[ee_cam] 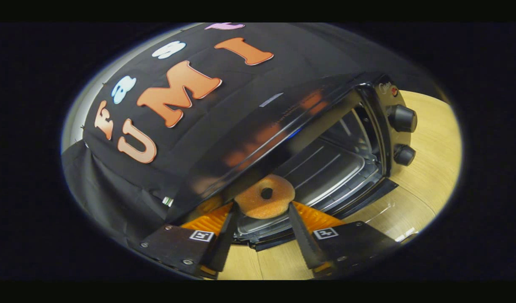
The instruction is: Open the toaster oven, put the food inside, and close the toaster oven door.
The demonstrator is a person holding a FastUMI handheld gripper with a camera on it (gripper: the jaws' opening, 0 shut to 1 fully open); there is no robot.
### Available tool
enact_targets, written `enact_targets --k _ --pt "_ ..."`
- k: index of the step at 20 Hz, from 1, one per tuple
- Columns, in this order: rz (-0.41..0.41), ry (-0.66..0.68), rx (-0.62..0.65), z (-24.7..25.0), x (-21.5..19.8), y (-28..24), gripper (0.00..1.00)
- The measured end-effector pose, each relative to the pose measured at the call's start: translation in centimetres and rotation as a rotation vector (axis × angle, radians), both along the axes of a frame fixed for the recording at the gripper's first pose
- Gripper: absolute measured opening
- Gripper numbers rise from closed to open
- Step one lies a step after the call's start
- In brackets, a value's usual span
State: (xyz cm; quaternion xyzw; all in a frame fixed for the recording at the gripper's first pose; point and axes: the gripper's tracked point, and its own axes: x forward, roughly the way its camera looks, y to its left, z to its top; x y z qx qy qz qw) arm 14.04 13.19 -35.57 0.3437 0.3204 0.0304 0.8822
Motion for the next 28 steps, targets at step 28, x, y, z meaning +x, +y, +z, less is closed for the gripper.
enact_targets --k 28 --pt "0.286 0.011 -0.666 -1.9 -21.2 -7.2 0.99"
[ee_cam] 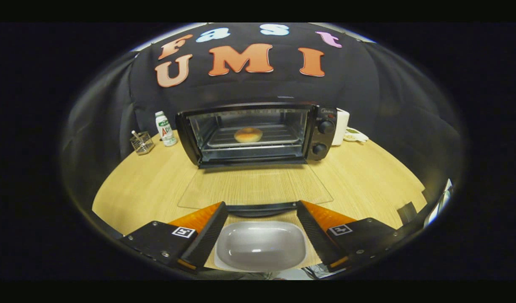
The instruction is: Open the toaster oven, put the food inside, and close the toaster oven door.
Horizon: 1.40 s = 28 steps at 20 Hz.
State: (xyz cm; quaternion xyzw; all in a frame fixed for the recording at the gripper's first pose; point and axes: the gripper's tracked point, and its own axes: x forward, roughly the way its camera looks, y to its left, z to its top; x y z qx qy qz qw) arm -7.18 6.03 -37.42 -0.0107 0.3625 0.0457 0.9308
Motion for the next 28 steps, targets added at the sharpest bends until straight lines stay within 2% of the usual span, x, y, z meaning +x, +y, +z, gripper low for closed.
enact_targets --k 6,12,21,28 --pt "0.036 0.059 -0.062 -3.5 -0.3 0.1 0.99" --pt "0.051 0.065 -0.050 -5.1 0.8 1.3 0.99" --pt "0.041 0.009 0.010 -1.8 1.4 1.6 0.99" --pt "0.021 -0.080 0.039 3.4 4.1 2.0 0.99"
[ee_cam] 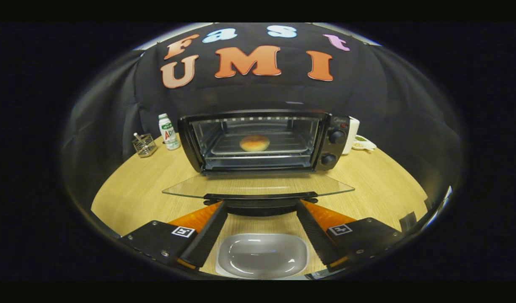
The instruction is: Open the toaster oven, put the food inside, and close the toaster oven door.
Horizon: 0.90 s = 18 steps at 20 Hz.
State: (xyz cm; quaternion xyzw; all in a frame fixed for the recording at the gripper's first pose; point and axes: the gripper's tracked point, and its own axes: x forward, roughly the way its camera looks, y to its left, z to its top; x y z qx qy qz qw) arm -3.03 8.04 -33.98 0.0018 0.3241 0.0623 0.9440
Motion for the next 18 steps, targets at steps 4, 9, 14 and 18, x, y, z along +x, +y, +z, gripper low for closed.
enact_targets --k 4,9,14,18 --pt "-0.014 -0.043 0.027 2.6 2.4 0.4 0.99" --pt "-0.015 -0.083 0.007 4.6 5.3 1.0 1.00" --pt "-0.031 -0.100 0.029 5.6 9.7 1.7 1.00" --pt "-0.043 -0.097 0.048 5.6 12.6 2.5 1.00"
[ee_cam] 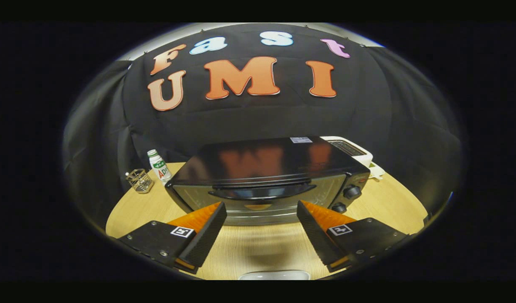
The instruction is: Open the toaster oven, put the food inside, and close the toaster oven door.
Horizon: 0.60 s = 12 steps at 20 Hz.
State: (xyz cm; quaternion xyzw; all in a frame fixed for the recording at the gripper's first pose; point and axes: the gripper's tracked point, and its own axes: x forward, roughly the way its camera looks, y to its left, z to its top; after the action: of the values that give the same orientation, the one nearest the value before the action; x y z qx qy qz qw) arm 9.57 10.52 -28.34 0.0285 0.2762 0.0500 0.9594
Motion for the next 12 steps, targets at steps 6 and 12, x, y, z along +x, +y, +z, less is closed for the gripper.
enact_targets --k 6,12 --pt "-0.016 0.023 0.024 0.2 -0.2 -1.0 1.00" --pt "-0.014 -0.065 0.008 9.3 0.4 -1.7 1.00"
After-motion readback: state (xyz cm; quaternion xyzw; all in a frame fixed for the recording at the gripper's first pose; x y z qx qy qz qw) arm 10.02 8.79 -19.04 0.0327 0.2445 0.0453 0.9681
